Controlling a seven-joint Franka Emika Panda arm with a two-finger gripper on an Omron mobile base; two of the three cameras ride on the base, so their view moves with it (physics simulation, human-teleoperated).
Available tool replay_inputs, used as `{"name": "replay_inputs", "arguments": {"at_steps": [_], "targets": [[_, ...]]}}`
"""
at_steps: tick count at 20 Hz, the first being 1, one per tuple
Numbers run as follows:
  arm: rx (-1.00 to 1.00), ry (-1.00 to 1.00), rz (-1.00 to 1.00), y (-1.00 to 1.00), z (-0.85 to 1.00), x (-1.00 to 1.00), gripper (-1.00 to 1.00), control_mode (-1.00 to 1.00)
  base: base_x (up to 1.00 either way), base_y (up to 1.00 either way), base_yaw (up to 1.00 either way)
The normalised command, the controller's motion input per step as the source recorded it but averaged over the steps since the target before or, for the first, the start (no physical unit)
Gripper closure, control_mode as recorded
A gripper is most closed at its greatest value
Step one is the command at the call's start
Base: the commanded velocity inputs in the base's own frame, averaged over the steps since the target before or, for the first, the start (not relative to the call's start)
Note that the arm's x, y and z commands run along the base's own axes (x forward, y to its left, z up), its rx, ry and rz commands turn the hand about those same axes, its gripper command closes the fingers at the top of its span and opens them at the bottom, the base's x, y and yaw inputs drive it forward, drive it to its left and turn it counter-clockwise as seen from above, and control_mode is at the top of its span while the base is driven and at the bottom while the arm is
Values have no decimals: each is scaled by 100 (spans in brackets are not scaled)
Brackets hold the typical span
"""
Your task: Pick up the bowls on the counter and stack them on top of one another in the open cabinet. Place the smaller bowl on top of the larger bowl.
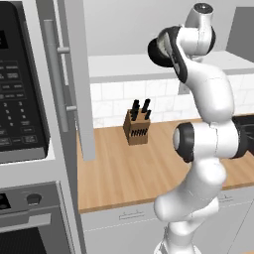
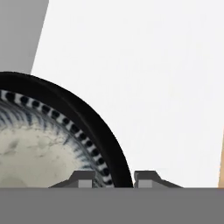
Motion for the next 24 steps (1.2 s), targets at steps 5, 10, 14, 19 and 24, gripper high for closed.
{"name": "replay_inputs", "arguments": {"at_steps": [5,10,14,19,24], "targets": [[0,-8,0,-2,-5,-51,-100,-100,0,0,0],[0,-26,0,-4,-32,-100,-100,-100,0,0,0],[0,-30,0,-18,-97,-100,-100,-100,0,0,0],[-13,-2,0,-19,-100,-100,-100,-100,0,0,0],[-21,0,0,-33,-100,-100,-100,-100,0,0,0]]}}
